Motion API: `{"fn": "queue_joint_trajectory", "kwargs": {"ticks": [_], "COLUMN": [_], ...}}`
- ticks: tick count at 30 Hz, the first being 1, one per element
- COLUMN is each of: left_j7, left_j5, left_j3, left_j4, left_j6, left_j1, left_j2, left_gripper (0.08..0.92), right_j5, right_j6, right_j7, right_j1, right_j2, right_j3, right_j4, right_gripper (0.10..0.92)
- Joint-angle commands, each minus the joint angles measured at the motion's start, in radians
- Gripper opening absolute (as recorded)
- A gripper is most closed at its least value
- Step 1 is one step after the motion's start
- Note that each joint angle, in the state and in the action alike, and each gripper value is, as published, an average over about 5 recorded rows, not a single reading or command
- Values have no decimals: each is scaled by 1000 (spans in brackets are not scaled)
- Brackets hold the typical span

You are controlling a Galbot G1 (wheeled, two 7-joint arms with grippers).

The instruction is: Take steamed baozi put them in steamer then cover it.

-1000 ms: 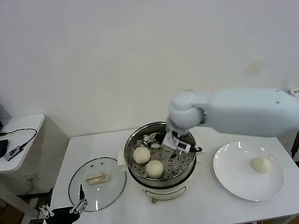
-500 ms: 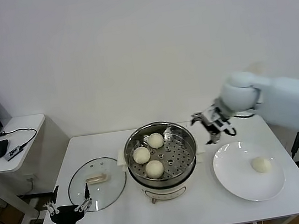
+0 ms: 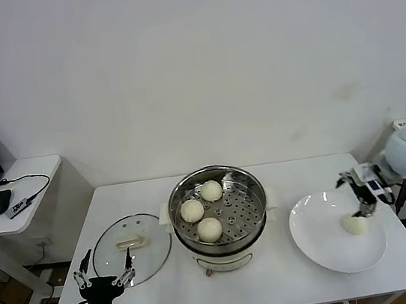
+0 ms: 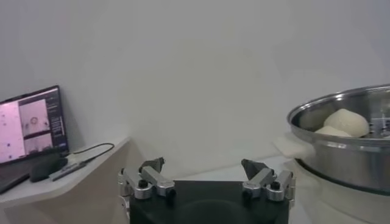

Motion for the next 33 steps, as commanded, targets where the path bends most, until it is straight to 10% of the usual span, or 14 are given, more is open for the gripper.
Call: {"fn": "queue_joint_trajectory", "kwargs": {"ticks": [1,33], "left_j7": [1,0], "left_j5": [3,8], "left_j3": [8,-31], "left_j4": [-3,-16], "left_j6": [1,-1], "left_j1": [3,33], "left_j2": [3,-21], "left_gripper": [823,823], "right_j5": [-139,-245], "right_j6": [35,61], "right_j7": [-7,85], "right_j1": [-524,-482], "right_j2": [-26,250], "right_j3": [442,426], "right_j4": [-118,-411], "right_gripper": [823,814]}}
